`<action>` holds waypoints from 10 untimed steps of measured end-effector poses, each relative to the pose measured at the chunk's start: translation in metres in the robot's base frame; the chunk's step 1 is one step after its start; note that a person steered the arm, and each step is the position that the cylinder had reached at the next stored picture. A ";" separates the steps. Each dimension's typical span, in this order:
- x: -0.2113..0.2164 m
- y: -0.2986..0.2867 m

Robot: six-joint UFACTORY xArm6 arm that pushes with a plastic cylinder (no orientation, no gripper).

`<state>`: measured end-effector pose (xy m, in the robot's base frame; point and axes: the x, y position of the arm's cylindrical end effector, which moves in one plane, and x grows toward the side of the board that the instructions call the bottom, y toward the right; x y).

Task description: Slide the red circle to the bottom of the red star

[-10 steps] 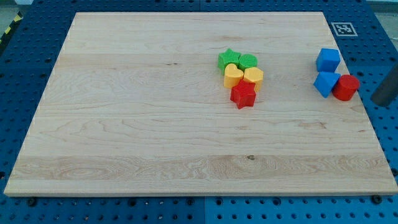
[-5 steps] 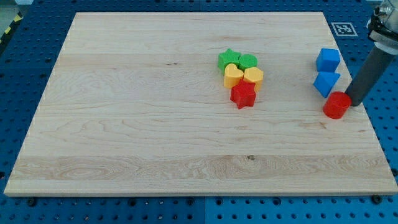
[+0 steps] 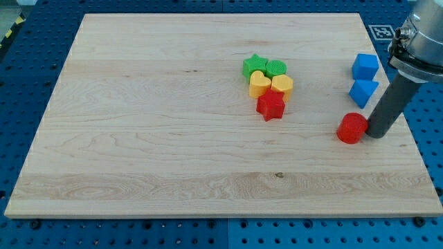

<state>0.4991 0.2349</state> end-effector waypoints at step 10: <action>0.007 0.001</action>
<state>0.5058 0.2364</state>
